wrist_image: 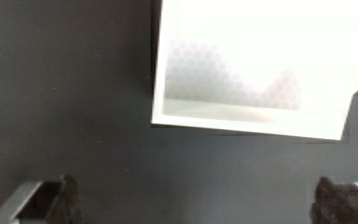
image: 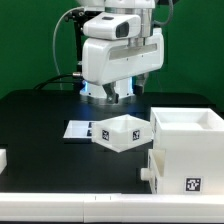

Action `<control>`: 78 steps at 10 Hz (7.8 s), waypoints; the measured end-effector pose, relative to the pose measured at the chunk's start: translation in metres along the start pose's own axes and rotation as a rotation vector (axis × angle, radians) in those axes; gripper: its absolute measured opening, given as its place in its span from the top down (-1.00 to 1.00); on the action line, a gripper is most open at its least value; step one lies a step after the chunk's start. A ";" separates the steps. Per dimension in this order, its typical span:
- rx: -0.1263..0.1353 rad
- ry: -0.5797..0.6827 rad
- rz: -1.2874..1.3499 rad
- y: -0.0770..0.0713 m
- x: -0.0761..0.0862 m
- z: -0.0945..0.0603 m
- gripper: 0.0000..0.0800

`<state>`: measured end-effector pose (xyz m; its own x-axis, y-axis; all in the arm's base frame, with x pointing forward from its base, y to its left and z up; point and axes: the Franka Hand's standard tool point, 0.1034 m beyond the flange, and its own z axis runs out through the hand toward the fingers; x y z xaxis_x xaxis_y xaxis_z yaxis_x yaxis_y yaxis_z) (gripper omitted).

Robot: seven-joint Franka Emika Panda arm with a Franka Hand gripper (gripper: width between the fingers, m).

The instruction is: Assemble drawer

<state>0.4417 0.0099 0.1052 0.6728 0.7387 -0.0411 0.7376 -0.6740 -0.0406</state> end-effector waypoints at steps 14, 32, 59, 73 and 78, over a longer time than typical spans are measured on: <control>-0.023 0.095 0.160 -0.073 -0.027 0.062 -0.62; 0.009 0.087 0.112 -0.080 -0.023 0.094 0.92; -0.105 0.029 -0.695 0.091 0.048 0.023 0.92; -0.092 0.037 -0.673 0.083 0.077 0.036 0.92; -0.089 0.034 -0.648 0.078 0.083 0.033 0.92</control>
Offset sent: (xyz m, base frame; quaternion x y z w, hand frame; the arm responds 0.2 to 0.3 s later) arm -0.0412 0.0235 -0.0096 -0.0140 0.0371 0.0636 0.9972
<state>0.5535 0.0184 0.0653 0.0905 0.9959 -0.0042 0.9953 -0.0902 0.0362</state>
